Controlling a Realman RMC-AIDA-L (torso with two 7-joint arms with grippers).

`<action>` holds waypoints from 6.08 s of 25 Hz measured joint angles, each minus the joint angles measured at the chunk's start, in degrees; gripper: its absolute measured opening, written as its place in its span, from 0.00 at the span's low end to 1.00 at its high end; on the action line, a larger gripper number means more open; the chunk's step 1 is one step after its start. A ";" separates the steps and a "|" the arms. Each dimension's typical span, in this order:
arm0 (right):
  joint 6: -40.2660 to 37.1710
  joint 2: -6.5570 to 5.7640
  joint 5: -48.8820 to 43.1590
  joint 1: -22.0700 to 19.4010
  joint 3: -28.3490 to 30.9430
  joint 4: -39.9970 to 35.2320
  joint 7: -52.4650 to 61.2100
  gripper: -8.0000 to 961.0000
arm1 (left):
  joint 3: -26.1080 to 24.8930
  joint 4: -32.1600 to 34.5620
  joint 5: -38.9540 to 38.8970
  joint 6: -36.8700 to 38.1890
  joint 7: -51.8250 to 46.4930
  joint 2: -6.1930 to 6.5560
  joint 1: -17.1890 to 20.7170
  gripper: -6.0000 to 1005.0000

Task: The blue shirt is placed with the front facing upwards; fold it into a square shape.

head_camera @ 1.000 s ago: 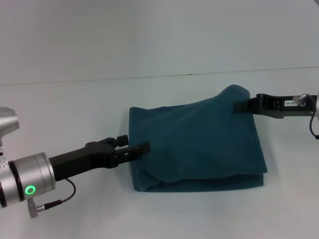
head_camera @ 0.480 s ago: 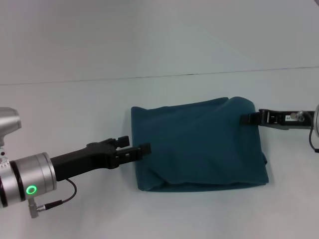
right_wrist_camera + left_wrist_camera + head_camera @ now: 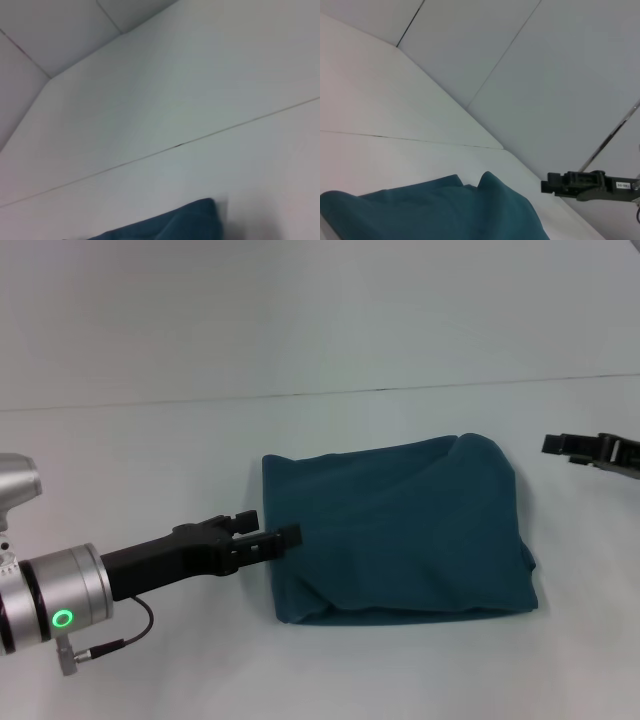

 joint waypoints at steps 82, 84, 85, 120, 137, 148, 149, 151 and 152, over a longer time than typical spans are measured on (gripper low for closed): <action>4.56 7.01 5.48 9.59 -20.55 3.34 -22.09 0.01 | -1.50 -0.65 0.08 -2.08 0.22 -0.08 0.49 0.94; 3.48 7.06 5.48 9.59 -22.04 3.67 -22.29 0.01 | -2.47 -0.56 0.25 -2.18 0.34 -0.04 0.61 0.94; 3.18 7.06 5.52 9.59 -22.99 3.97 -22.29 0.01 | -2.94 -0.50 0.31 -2.25 0.42 -0.01 0.69 0.94; -0.54 7.71 7.37 10.98 -34.09 2.99 -22.46 0.01 | -4.51 -0.33 0.38 -3.57 0.89 0.29 1.26 0.94; 0.90 7.39 7.75 8.73 -38.37 2.15 -22.48 0.01 | -4.22 -0.53 0.37 -4.63 0.88 0.18 0.89 0.94; 0.15 5.56 8.17 2.86 -33.69 -2.68 -20.77 0.01 | -4.24 -0.53 0.37 -4.62 0.69 0.14 1.08 0.94; 0.11 5.22 8.16 2.24 -33.35 -2.85 -20.56 0.01 | -4.25 -0.52 0.37 -4.62 0.68 0.12 1.11 0.94; 0.07 4.54 8.15 1.02 -32.89 -3.13 -19.98 0.01 | -4.31 -0.52 0.37 -4.62 0.68 0.10 1.14 0.94; 0.06 4.27 8.14 0.54 -32.78 -3.21 -19.62 0.01 | -4.31 -0.53 0.37 -4.62 0.68 0.09 1.14 0.94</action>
